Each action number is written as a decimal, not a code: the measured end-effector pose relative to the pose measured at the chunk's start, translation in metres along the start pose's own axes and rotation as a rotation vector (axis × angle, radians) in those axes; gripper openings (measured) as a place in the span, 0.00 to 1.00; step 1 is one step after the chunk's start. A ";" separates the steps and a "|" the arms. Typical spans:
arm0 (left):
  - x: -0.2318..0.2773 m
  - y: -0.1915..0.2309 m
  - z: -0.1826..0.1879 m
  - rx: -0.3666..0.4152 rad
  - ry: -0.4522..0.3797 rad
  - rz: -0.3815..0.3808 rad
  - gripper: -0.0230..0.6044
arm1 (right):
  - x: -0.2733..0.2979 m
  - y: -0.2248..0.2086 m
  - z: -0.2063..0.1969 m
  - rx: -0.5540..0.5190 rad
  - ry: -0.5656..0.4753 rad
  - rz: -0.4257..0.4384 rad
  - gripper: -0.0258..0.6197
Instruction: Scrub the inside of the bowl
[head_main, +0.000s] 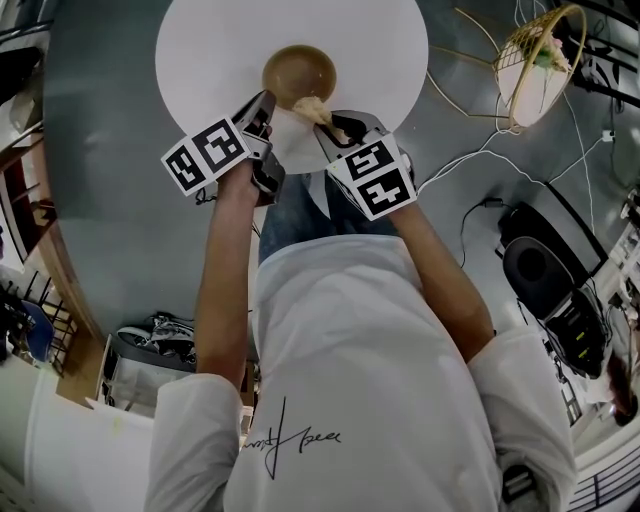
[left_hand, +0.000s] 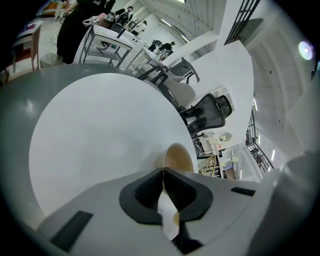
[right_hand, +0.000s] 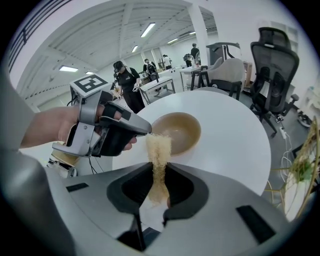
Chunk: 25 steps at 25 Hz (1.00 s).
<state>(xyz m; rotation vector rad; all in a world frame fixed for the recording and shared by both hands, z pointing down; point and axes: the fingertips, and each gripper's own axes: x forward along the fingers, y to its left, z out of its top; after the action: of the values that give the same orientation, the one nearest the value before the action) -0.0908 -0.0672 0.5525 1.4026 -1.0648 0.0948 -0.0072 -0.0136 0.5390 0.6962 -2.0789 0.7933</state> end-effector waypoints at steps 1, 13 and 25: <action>0.000 0.000 0.000 0.000 0.002 0.000 0.06 | -0.001 -0.002 0.000 0.001 0.000 -0.004 0.17; 0.000 -0.001 0.000 0.001 0.009 0.001 0.06 | -0.008 -0.016 -0.003 0.003 0.004 -0.025 0.17; 0.001 0.001 -0.001 -0.010 0.012 -0.010 0.06 | -0.012 -0.034 -0.002 0.022 -0.003 -0.053 0.17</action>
<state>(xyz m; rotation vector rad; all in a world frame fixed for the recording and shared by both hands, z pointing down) -0.0905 -0.0670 0.5535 1.3964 -1.0469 0.0911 0.0233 -0.0322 0.5403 0.7614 -2.0487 0.7867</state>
